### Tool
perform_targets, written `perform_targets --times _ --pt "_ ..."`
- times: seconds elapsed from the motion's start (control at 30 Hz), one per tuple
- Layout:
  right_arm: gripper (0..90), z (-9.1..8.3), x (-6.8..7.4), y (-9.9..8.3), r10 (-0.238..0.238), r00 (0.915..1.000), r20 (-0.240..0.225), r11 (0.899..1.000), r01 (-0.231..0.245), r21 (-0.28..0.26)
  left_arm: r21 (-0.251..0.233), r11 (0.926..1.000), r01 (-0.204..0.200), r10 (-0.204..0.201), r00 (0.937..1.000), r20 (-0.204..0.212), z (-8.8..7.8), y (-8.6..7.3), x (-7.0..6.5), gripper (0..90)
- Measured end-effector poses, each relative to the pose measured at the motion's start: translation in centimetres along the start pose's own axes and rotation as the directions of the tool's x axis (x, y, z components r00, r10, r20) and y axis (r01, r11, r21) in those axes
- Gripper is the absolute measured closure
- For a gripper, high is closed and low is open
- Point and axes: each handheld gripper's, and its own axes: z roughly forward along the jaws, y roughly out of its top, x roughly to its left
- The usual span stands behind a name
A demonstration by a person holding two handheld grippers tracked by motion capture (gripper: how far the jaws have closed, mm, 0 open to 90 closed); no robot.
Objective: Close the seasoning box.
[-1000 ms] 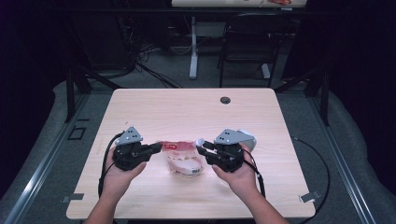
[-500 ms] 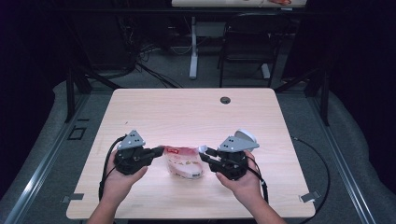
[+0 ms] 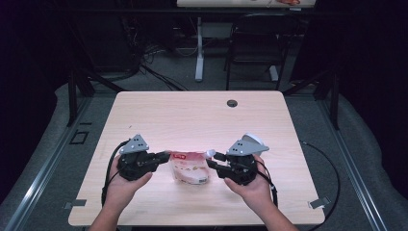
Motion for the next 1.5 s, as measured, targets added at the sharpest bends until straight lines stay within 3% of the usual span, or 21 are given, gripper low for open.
perform_targets --times 0.3,0.4,0.6,0.7,0.93,1.1,1.17,1.2,1.23,1.27,1.3,1.43,1.5 --pt "60.4 -1.2 -0.1 0.6 -0.039 0.9992 0.002 0.999 0.039 0.016 -0.013 0.9999 0.001 -0.001 1.0 0.009 -1.0 0.1 0.2 72.6" --pt "57.6 -2.2 -0.1 1.5 -0.069 0.9976 0.0 0.998 0.069 0.004 -0.019 0.9998 0.001 -0.001 1.0 0.009 -1.3 0.2 0.3 67.8" --pt "51.2 -3.2 0.1 3.2 -0.109 0.9941 0.005 0.993 0.109 -0.045 -0.028 0.9996 0.002 -0.002 1.0 0.008 -1.8 0.2 0.6 66.1" --pt "47.4 -3.4 -0.1 4.1 -0.139 0.9903 -0.003 0.989 0.138 -0.043 -0.028 0.9996 0.006 -0.006 1.0 0.005 -2.0 0.1 0.9 65.4" --pt "45.6 -2.3 -0.2 6.1 -0.184 0.9809 -0.062 0.983 0.185 0.008 -0.007 0.9994 0.035 -0.035 0.9988 -0.033 -2.0 -0.5 1.6 63.4" --pt "49.8 -1.4 0.1 7.2 -0.194 0.9781 -0.076 0.979 0.198 0.053 0.002 0.9991 0.043 -0.043 0.9989 -0.018 -1.8 -0.7 1.9 58.2" --pt "52.7 -1.1 0.2 7.5 -0.208 0.9743 -0.086 0.974 0.215 0.071 0.0 0.9993 0.038 -0.038 0.9991 -0.017 -1.8 -0.8 1.9 57.9" --pt "53.4 -0.6 0.5 7.8 -0.23 0.9692 -0.087 0.966 0.238 0.096 -0.003 0.9993 0.037 -0.037 0.9992 -0.017 -1.9 -0.7 2.0 58.1" --pt "53.4 -0.6 0.5 7.8 -0.23 0.9692 -0.087 0.966 0.238 0.096 -0.007 0.9993 0.036 -0.036 0.9992 -0.017 -2.0 -0.7 2.0 58.1" --pt "54.0 -0.2 0.9 8.1 -0.267 0.9602 -0.081 0.954 0.275 0.119 -0.009 0.9993 0.036 -0.037 0.9991 -0.023 -2.0 -0.7 2.0 58.5" --pt "54.0 0.1 1.0 8.3 -0.275 0.9583 -0.078 0.95 0.283 0.128 -0.01 0.9993 0.035 -0.035 0.999 -0.029 -2.1 -0.7 2.0 58.9" --pt "54.0 0.7 1.2 8.7 -0.271 0.9601 -0.07 0.95 0.278 0.139 -0.022 0.9977 0.064 -0.064 0.9974 -0.033 -2.2 -0.9 2.4 58.3" --pt "52.0 1.4 1.1 9.3 -0.283 0.9562 -0.074 0.945 0.291 0.147 -0.025 0.9974 0.067 -0.068 0.9969 -0.04 -2.2 -0.9 2.6 58.2"
